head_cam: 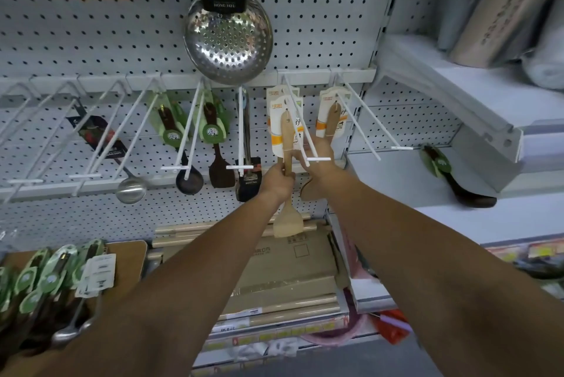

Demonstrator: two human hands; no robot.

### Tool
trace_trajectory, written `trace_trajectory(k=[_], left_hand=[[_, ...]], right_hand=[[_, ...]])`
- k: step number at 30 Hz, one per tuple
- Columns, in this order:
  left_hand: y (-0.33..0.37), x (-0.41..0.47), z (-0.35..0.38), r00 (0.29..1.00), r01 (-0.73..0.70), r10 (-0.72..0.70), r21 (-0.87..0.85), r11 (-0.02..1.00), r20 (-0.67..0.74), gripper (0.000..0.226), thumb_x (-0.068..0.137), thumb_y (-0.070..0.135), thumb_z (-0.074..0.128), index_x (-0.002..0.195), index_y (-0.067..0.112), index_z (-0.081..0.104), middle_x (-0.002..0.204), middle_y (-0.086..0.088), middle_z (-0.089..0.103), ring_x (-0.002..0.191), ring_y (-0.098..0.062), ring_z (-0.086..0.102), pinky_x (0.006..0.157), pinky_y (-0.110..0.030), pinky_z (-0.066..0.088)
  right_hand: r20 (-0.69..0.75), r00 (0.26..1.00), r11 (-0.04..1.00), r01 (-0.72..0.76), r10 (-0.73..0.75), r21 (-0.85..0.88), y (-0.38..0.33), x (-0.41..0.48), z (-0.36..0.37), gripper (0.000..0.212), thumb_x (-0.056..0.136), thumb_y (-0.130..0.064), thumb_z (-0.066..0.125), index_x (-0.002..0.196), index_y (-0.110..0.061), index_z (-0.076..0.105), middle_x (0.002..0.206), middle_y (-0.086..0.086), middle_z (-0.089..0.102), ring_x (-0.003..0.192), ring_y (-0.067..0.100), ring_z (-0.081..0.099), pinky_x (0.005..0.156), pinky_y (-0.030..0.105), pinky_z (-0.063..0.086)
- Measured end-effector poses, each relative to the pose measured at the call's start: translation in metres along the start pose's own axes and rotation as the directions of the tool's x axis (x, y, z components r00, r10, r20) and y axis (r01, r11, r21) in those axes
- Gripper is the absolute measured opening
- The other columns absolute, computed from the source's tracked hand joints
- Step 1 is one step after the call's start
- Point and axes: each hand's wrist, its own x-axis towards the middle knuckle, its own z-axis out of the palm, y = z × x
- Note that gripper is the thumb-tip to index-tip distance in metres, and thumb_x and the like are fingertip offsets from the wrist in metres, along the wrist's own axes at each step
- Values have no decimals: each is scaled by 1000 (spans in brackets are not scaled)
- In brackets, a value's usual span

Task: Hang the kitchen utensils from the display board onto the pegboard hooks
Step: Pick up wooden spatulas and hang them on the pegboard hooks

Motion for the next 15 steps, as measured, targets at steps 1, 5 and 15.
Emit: trace_trajectory(k=[1,5,15], left_hand=[[0,1,-1,1000,-4,5,-6,1000,7,26,97,23,46,116,15,62,103,-9,67,88,-26,62,68,-30,47],[-6,6,-6,999,5,-4,-49,999,33,24,95,21,52,115,20,64,106,-6,70,97,-25,65,88,-39,55],[-36,-37,-44,997,-68,78,289,955,-24,23,98,29,46,114,21,60,106,-8,66,90,-25,60,74,-30,47]], right_hand=[[11,1000,1000,-23,23,21,-1,-2,0,20,89,-10,68,78,-21,55,82,-1,62,93,20,59,94,36,53],[-48,998,998,34,-32,49,-2,5,-2,15,91,-2,63,106,-3,67,98,10,62,91,23,58,83,28,55],[196,973,911,186,-120,-369,15,-29,-6,36,100,-25,55,134,-14,55,128,11,63,113,29,61,87,36,51]])
